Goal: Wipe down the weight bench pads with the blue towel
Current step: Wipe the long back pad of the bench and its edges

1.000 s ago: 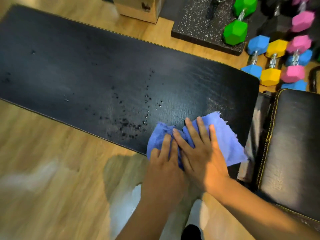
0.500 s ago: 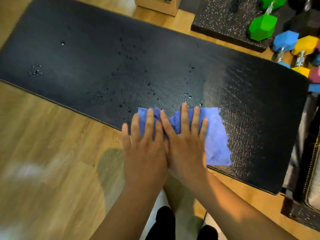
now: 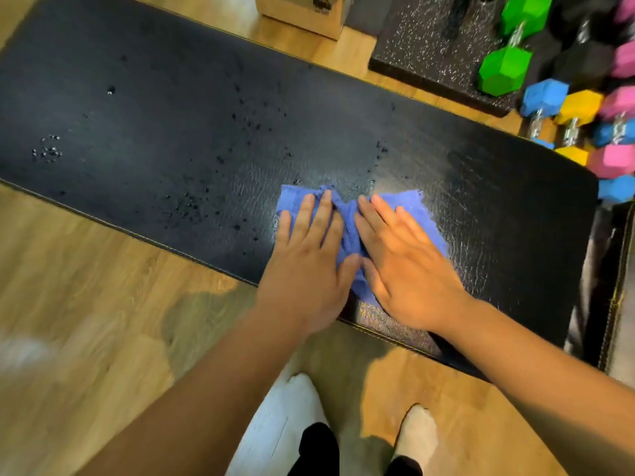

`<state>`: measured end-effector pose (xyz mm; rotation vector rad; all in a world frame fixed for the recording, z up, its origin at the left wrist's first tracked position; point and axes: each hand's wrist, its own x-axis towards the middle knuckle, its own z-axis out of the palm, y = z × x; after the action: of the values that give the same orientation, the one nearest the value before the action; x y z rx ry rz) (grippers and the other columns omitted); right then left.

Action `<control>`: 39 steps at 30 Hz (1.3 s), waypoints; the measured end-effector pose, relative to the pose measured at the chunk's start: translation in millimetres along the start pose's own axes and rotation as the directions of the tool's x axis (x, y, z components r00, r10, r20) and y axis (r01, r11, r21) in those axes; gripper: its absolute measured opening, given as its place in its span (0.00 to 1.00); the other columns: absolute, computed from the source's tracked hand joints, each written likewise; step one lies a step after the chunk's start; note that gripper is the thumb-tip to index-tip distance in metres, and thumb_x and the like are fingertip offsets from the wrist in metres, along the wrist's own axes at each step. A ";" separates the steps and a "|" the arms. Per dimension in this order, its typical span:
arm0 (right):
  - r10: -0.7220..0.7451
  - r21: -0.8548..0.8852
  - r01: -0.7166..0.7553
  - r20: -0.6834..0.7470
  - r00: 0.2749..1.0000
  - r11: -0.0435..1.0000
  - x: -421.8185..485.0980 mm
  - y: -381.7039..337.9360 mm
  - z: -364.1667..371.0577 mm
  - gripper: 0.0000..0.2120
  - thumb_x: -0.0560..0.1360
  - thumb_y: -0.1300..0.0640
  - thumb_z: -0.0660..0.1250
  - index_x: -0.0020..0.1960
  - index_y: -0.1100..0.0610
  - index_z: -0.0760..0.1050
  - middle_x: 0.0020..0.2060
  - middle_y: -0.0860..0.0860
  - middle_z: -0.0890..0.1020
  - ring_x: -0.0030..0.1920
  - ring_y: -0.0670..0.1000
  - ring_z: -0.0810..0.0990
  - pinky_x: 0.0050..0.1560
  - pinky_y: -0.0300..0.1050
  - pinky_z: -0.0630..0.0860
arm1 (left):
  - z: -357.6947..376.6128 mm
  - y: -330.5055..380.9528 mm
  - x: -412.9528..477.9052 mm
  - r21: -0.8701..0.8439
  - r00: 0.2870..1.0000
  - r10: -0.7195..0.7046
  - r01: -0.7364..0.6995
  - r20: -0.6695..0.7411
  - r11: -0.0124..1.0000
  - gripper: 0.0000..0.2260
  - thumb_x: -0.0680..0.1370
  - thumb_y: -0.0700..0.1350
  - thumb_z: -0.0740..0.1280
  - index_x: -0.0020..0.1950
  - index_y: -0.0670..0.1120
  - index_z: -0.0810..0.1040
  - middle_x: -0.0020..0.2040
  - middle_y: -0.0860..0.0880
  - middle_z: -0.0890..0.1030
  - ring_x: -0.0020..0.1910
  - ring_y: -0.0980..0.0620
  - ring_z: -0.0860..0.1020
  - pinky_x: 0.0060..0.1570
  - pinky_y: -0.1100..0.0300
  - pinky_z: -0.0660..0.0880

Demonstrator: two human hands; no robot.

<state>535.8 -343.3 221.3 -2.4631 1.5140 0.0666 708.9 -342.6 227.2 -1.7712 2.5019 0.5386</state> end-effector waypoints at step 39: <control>0.095 -0.058 -0.096 -0.005 0.995 0.994 -47.7 -49.2 19.9 0.30 0.76 0.50 0.50 0.75 0.63 0.56 0.75 0.60 0.60 0.76 0.58 0.53 0.73 0.59 0.54 | 27.1 34.2 -79.2 0.029 0.993 -0.108 0.109 -0.046 0.994 0.27 0.75 0.50 0.54 0.72 0.39 0.67 0.74 0.40 0.65 0.74 0.39 0.59 0.69 0.39 0.58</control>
<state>559.1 -275.9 219.2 -2.4342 1.6529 0.1267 700.6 -252.5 228.2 -1.9144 2.4100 0.4564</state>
